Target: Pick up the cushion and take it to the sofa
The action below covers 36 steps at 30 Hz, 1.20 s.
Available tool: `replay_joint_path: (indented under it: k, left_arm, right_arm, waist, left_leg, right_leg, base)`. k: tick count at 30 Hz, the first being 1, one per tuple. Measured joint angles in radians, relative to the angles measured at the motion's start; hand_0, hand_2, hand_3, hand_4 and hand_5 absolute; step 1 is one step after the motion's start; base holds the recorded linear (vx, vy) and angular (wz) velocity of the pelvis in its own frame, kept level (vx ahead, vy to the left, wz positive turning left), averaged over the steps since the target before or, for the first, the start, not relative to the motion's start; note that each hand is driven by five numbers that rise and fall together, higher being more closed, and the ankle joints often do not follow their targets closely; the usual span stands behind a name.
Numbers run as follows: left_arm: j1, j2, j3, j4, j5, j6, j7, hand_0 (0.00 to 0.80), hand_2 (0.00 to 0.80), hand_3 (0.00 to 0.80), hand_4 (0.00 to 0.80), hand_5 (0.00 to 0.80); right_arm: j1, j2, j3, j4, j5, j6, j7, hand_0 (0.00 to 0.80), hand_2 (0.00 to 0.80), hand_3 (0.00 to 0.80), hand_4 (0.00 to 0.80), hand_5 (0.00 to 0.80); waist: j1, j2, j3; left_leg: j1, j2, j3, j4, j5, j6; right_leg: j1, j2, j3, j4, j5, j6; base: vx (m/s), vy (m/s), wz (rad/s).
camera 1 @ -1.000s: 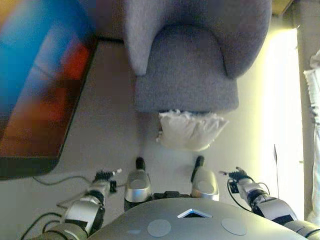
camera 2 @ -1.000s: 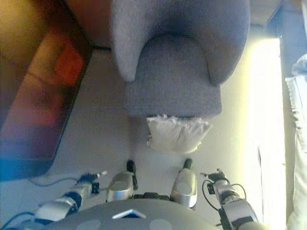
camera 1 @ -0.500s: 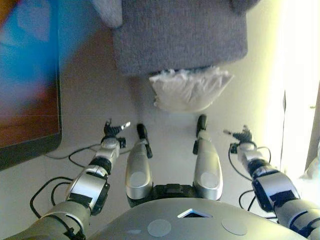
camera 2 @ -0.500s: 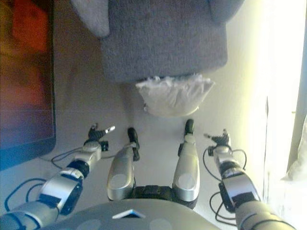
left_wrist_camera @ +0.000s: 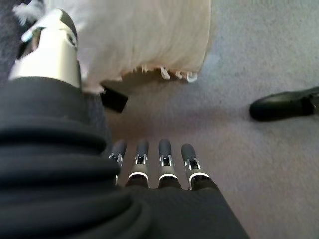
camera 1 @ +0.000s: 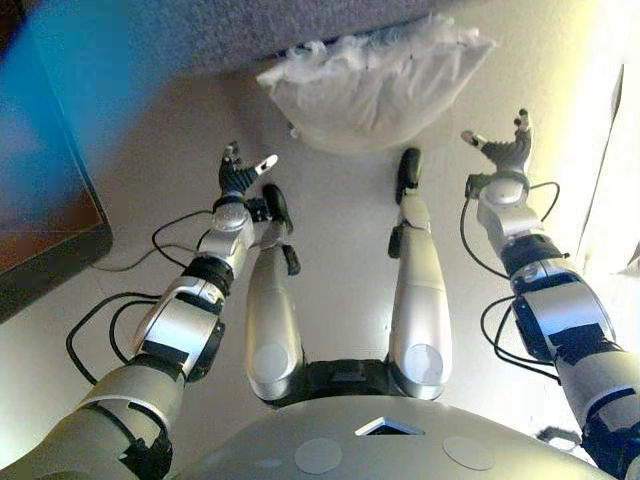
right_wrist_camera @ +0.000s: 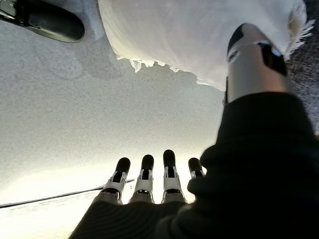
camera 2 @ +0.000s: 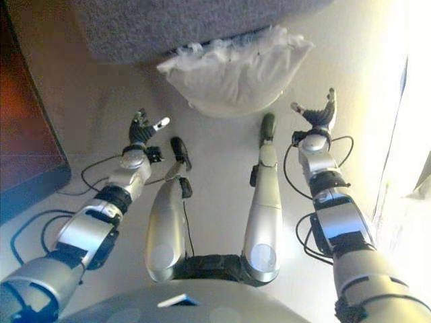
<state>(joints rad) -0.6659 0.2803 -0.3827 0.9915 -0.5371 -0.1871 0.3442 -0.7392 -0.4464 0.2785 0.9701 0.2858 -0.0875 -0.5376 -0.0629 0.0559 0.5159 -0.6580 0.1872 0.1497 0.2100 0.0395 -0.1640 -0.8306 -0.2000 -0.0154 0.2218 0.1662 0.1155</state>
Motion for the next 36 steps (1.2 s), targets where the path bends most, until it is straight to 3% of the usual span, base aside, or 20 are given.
replay_joint_path:
  k: [4,7,11,14,18,21,26,36]
  left_arm:
    - [-0.081,0.011,-0.030,-0.017,-0.009,-0.003,0.004,0.000,0.000,0.000,0.000,0.000]
    - [-0.104,0.017,-0.029,-0.087,-0.009,-0.028,0.029,0.000,0.000,0.000,0.000,0.000]
    - [-0.111,0.033,-0.030,-0.181,-0.006,-0.032,0.092,0.000,0.000,0.000,0.000,0.000]
    - [-0.170,0.136,-0.047,-0.173,-0.036,0.014,0.083,0.000,0.000,0.000,0.000,0.000]
    - [-0.208,0.171,-0.026,-0.131,-0.047,-0.100,0.080,0.000,0.000,0.000,0.000,0.000]
    - [-0.250,0.131,-0.027,-0.098,-0.072,-0.143,0.074,0.000,0.000,0.000,0.000,0.000]
    - [-0.354,0.135,-0.026,-0.043,-0.137,-0.148,0.025,0.000,0.000,0.000,0.000,0.000]
    - [-0.460,0.159,-0.027,-0.002,-0.206,-0.121,-0.044,0.000,0.000,0.000,0.000,0.000]
  right_arm:
    - [-0.100,-0.003,0.047,-0.040,0.008,-0.008,-0.034,0.000,0.000,0.000,0.000,0.000]
    - [-0.099,-0.008,0.053,-0.140,-0.016,-0.049,-0.063,0.000,0.000,0.000,0.000,0.000]
    - [-0.034,-0.016,0.057,-0.317,-0.033,-0.045,-0.115,0.000,0.000,0.000,0.000,0.000]
    - [-0.028,-0.041,0.065,-0.363,-0.048,-0.033,-0.114,0.000,0.000,0.000,0.000,0.000]
    - [-0.041,-0.081,0.074,-0.334,-0.048,-0.056,-0.124,0.000,0.000,0.000,0.000,0.000]
    - [-0.112,-0.070,0.094,-0.287,-0.046,-0.064,-0.136,0.000,0.000,0.000,0.000,0.000]
    - [-0.254,-0.072,0.107,-0.237,0.029,-0.064,-0.120,0.000,0.000,0.000,0.000,0.000]
    - [-0.347,-0.067,0.133,-0.153,0.210,-0.079,-0.033,0.000,0.000,0.000,0.000,0.000]
  waist:
    - [-0.002,0.000,0.000]
    - [-0.002,-0.001,0.000]
    - [-0.008,-0.002,0.000]
    - [-0.031,-0.004,0.000]
    - [-0.035,-0.006,0.000]
    - [-0.031,-0.018,-0.001]
    - [-0.031,-0.027,-0.001]
    - [-0.017,-0.041,-0.001]
  left_leg:
    - [-0.065,-0.001,-0.043,-0.006,0.004,-0.005]
    - [-0.107,0.000,-0.048,-0.006,0.006,-0.009]
    - [-0.161,0.000,-0.050,-0.007,0.011,-0.017]
    - [-0.194,-0.003,-0.047,0.003,0.013,-0.021]
    - [-0.231,0.003,-0.062,0.025,0.010,-0.024]
    - [-0.282,0.011,-0.079,0.044,0.010,-0.024]
    - [-0.378,0.023,-0.105,0.083,0.011,-0.025]
    - [-0.501,0.022,-0.137,0.125,0.019,-0.039]
  right_leg:
    - [-0.075,0.008,0.001,0.013,0.003,-0.006]
    - [-0.123,0.011,0.001,0.027,0.001,-0.011]
    - [-0.182,0.012,0.003,0.033,0.000,-0.011]
    - [-0.222,0.009,0.007,0.052,-0.001,-0.012]
    - [-0.259,0.014,0.006,0.076,-0.006,-0.020]
    - [-0.308,0.021,0.003,0.102,-0.009,-0.029]
    - [-0.384,0.029,-0.017,0.125,-0.004,-0.044]
    - [-0.475,0.023,-0.038,0.141,0.000,-0.050]
  base:
    - [-0.015,-0.021,-0.03]
    - [-0.017,-0.014,0.01]
    - [0.027,0.003,0.02]
    - [0.014,0.081,0.02]
    - [-0.008,-0.075,-0.02]
    - [0.008,-0.052,0.04]
    - [-0.002,-0.027,0.05]
    - [-0.025,-0.026,0.06]
